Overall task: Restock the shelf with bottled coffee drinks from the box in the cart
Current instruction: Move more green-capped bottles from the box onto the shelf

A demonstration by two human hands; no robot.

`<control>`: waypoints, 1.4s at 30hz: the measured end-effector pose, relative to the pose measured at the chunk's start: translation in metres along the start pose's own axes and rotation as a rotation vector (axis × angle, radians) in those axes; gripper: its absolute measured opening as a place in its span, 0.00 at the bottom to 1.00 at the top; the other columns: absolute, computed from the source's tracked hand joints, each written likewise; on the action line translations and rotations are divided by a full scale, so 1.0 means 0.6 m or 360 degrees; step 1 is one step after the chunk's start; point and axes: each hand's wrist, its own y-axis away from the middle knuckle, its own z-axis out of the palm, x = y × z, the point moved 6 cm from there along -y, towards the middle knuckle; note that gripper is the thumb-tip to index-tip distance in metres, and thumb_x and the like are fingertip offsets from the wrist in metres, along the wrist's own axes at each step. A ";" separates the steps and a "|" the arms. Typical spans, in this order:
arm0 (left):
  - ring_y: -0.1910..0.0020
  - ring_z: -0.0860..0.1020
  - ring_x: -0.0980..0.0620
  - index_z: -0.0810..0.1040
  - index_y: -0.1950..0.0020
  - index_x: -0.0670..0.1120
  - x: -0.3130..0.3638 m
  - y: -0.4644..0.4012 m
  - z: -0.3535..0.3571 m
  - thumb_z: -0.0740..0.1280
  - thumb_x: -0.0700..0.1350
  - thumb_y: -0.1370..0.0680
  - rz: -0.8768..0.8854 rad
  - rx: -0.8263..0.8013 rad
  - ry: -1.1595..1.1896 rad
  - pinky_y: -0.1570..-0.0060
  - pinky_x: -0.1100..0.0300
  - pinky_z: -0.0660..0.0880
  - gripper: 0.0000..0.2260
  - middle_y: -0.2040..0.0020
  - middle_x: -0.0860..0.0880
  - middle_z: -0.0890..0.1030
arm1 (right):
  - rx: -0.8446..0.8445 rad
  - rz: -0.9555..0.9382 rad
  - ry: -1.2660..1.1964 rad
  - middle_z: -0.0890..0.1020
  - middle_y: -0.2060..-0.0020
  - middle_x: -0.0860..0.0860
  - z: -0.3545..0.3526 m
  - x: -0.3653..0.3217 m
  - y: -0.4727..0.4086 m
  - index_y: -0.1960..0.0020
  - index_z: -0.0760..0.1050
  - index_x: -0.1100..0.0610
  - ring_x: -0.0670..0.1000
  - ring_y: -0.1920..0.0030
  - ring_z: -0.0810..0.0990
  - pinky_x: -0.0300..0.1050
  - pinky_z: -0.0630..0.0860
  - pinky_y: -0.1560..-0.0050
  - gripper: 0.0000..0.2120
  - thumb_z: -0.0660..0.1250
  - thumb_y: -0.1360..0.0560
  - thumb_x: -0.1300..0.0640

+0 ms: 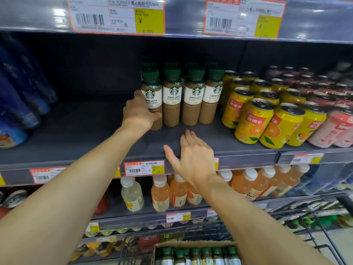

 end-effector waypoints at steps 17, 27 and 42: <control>0.34 0.71 0.41 0.65 0.33 0.42 -0.007 -0.019 0.013 0.77 0.48 0.31 0.0044 0.0019 -0.0067 0.36 0.50 0.70 0.32 0.35 0.42 0.74 | -0.0228 -0.0011 -0.0006 0.73 0.30 0.60 -0.004 -0.002 -0.003 0.32 0.73 0.64 0.55 0.28 0.69 0.47 0.66 0.30 0.46 0.37 0.26 0.31; 0.25 0.59 0.41 0.59 0.25 0.37 -0.033 0.109 0.041 0.54 0.59 0.19 0.0378 0.0205 -0.1054 0.31 0.42 0.59 0.31 0.25 0.38 0.62 | -0.0633 -0.0097 -0.0032 0.60 0.23 0.59 -0.010 0.007 -0.009 0.23 0.58 0.64 0.55 0.23 0.56 0.49 0.54 0.26 0.40 0.45 0.21 0.33; 0.23 0.55 0.45 0.59 0.24 0.38 -0.170 0.449 0.251 0.52 0.53 0.17 0.1038 -0.0441 -0.1130 0.28 0.43 0.60 0.27 0.23 0.41 0.58 | -0.0684 -0.0352 -0.0475 0.56 0.22 0.59 0.123 0.090 0.376 0.23 0.57 0.65 0.54 0.21 0.52 0.54 0.56 0.23 0.34 0.48 0.19 0.40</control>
